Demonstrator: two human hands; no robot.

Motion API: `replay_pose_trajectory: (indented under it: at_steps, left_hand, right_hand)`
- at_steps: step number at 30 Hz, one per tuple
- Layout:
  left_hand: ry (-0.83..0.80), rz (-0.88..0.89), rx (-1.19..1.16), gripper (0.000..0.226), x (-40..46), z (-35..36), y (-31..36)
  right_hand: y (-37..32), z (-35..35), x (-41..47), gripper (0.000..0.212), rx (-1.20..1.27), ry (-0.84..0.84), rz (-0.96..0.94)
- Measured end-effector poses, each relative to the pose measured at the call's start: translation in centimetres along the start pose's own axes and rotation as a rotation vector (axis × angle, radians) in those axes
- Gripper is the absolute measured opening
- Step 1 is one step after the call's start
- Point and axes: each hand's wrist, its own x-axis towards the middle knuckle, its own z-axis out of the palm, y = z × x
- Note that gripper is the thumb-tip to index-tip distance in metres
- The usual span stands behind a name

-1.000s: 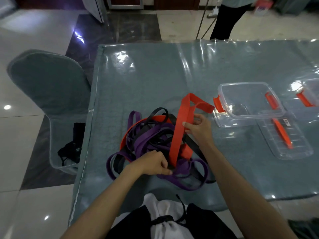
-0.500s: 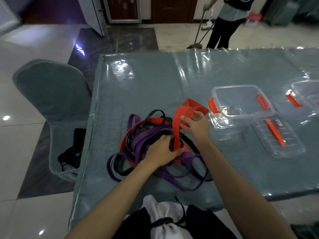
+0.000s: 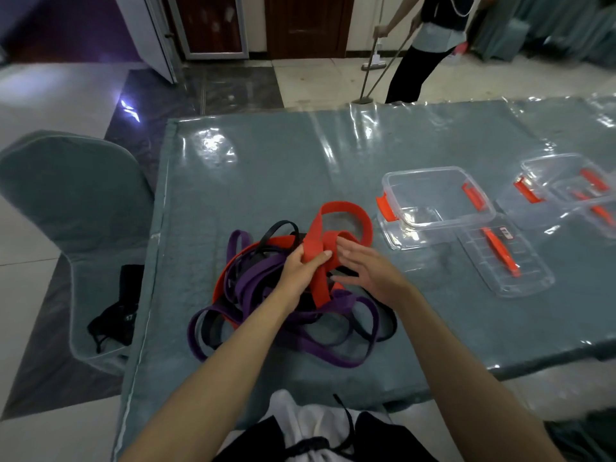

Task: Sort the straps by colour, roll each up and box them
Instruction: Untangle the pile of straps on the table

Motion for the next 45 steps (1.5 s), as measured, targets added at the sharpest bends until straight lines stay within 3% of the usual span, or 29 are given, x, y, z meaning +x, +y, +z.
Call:
replay_pose_trajectory:
  at_steps: [3,7,9,12,13,15,17,23,26,28,30,32,35,38,40,43,45]
  left_hand:
    - [-0.130,-0.089,-0.108,0.030,0.1,0.6,0.7]
    - [-0.049,-0.062,-0.152,0.020,1.0,-0.4,0.8]
    - [-0.084,-0.037,-0.150,0.021,1.2,-1.3,0.8]
    - [-0.035,-0.027,-0.215,0.022,2.1,-2.2,1.6]
    - [-0.018,-0.025,-0.246,0.024,2.5,-2.4,2.1]
    - [-0.009,-0.022,-0.283,0.028,3.3,-2.4,3.3]
    - [-0.003,-0.021,-0.288,0.031,4.0,-2.4,4.3]
    - [-0.011,0.005,-0.298,0.028,5.4,-1.5,5.6]
    - [0.031,0.018,-0.362,0.024,6.0,-1.5,6.9]
    - [0.057,0.027,-0.359,0.025,5.8,-2.1,7.8]
    - [0.082,0.029,-0.358,0.025,5.1,-3.2,8.3]
    - [0.091,0.021,-0.372,0.025,4.1,-4.5,8.4]
    - [0.099,0.010,-0.413,0.028,1.9,-6.1,8.2]
    - [0.114,0.014,-0.403,0.034,-0.3,-7.1,7.6]
    - [0.139,0.020,-0.398,0.036,-1.4,-7.8,7.2]
    - [0.161,0.025,-0.394,0.033,-2.5,-9.0,6.9]
    - [0.151,0.031,-0.377,0.034,-2.8,-9.6,6.9]
  right_hand:
    - [-0.3,0.4,0.3,0.045,0.049,-0.043,-0.045]
    - [-2.0,0.3,1.1,0.053,-0.176,-0.098,-0.133]
    - [-2.4,-0.1,1.6,0.052,-0.404,0.033,-0.190]
    - [-1.2,-1.6,2.5,0.030,-0.739,0.398,-0.267]
    - [-0.4,-2.1,2.3,0.024,-0.819,0.402,-0.257]
    - [1.6,-2.7,1.6,0.010,-0.998,0.235,-0.169]
    - [3.1,-3.4,0.7,0.011,-1.109,0.100,-0.081]
    - [4.5,-3.5,-1.5,0.010,-1.317,-0.099,-0.271]
    - [6.7,-2.0,-2.5,0.015,-1.407,-0.326,-0.170]
    - [8.3,-1.3,-3.0,0.018,-1.361,-0.244,-0.185]
    - [9.0,-1.5,-3.0,0.023,-1.228,0.077,-0.223]
    - [8.6,-2.1,-2.8,0.046,-1.008,0.367,-0.044]
    - [8.0,-2.6,-2.4,0.077,-0.829,0.523,0.186]
    - [8.0,-1.8,-1.7,0.062,-1.031,0.602,0.111]
    - [8.0,-1.1,-1.1,0.045,-1.010,0.687,0.056]
    - [7.6,-0.9,0.3,0.024,-0.521,0.886,0.032]
    - [6.7,-0.8,0.7,0.033,-0.084,0.914,0.039]
